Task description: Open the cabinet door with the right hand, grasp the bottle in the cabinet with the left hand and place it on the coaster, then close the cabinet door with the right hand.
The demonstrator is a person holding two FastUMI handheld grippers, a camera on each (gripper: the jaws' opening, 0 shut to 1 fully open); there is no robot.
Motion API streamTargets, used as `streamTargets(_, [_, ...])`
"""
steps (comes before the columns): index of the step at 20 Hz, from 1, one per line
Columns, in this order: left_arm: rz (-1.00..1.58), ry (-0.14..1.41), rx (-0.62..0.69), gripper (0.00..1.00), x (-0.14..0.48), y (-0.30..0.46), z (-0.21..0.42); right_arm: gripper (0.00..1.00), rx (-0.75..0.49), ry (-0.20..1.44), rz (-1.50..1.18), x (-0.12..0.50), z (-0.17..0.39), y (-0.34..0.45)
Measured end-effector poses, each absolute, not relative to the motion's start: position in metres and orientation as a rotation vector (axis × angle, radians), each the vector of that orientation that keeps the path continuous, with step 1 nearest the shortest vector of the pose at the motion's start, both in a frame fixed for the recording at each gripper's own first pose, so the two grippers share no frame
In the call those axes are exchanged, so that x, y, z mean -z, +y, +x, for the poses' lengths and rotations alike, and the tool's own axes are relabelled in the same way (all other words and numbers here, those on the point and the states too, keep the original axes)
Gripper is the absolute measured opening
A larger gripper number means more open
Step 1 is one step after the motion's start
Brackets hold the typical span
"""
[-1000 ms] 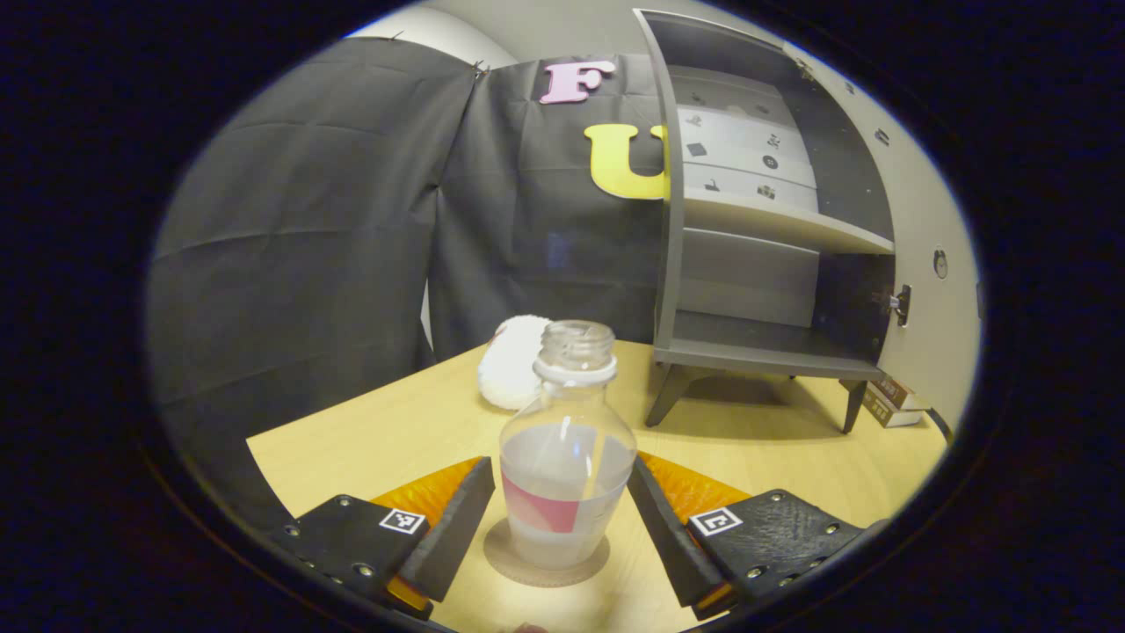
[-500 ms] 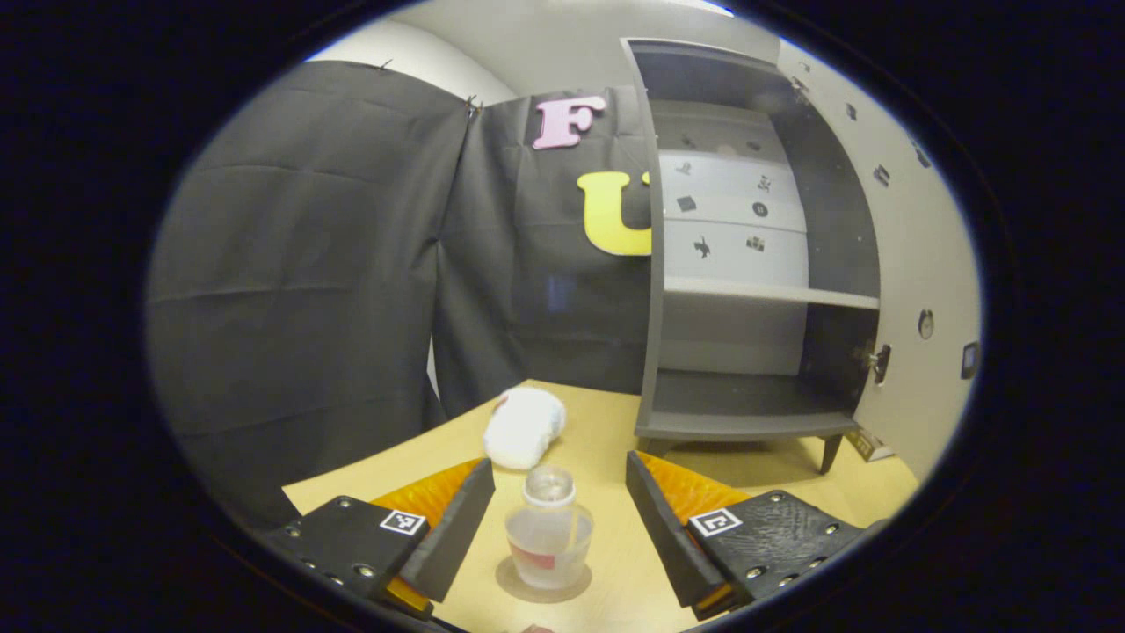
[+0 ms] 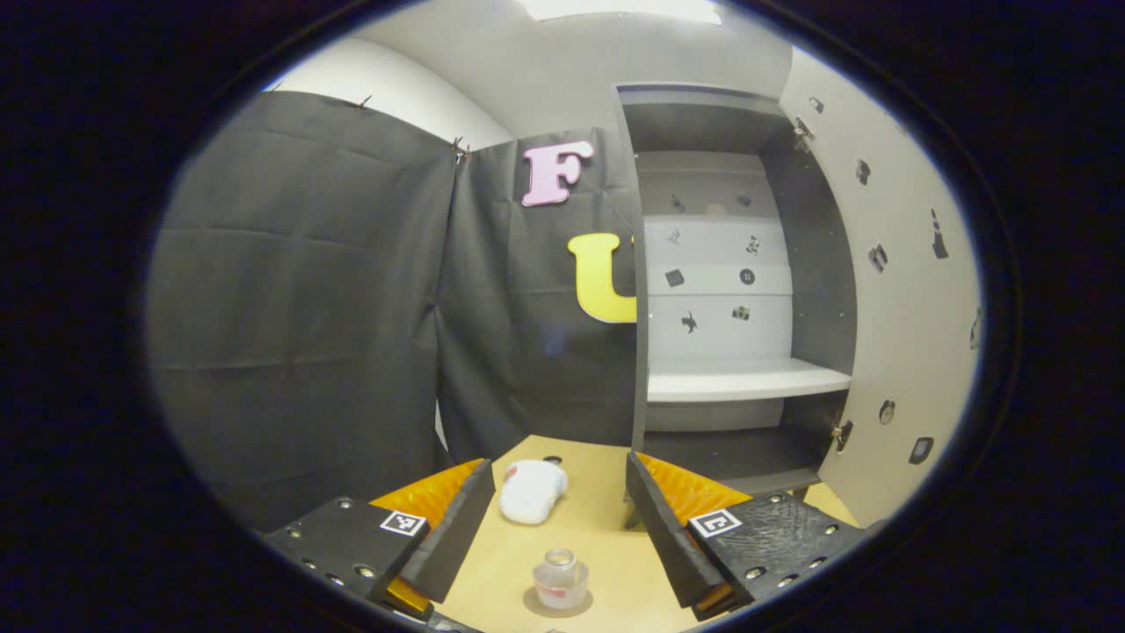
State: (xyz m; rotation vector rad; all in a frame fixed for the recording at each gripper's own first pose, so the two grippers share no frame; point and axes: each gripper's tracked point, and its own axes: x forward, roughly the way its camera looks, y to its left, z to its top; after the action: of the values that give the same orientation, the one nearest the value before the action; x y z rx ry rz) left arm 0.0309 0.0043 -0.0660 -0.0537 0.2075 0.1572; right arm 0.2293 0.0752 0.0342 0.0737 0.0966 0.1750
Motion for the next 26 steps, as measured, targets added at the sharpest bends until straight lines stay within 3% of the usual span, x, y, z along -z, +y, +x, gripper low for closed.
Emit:
streamTargets(8, [-0.086, 0.161, -0.063, 0.93, 0.023, 0.021, 0.043, 0.94, -0.278, 0.077, 0.059, -0.059, 0.224, 0.136])
streamTargets(10, [-0.085, 0.151, -0.033, 0.89, 0.022, 0.027, 0.046, 0.91, -0.253, 0.064, 0.019, -0.064, 0.221, 0.14])
streamTargets(14, [-0.085, 0.142, 0.001, 0.96, 0.027, 0.043, 0.057, 0.89, -0.213, 0.077, 0.015, -0.064, 0.22, 0.148])
streamTargets(17, [-0.116, 0.147, 0.014, 0.93, 0.034, 0.052, 0.06, 0.9, -0.218, 0.089, 0.027, -0.064, 0.216, 0.159])
streamTargets(18, [-0.122, 0.146, 0.017, 0.89, 0.034, 0.055, 0.061, 0.86, -0.236, 0.093, 0.027, -0.064, 0.212, 0.167])
streamTargets(19, [-0.123, 0.143, 0.017, 0.89, 0.034, 0.059, 0.062, 0.9, -0.281, 0.095, 0.036, -0.066, 0.207, 0.182])
streamTargets(21, [-0.123, 0.135, 0.02, 0.89, 0.034, 0.064, 0.062, 0.83, -0.293, 0.076, 0.014, -0.069, 0.203, 0.194])
streamTargets(26, [-0.145, 0.14, 0.029, 0.89, 0.042, 0.077, 0.056, 0.82, -0.328, 0.083, 0.034, -0.066, 0.205, 0.222])
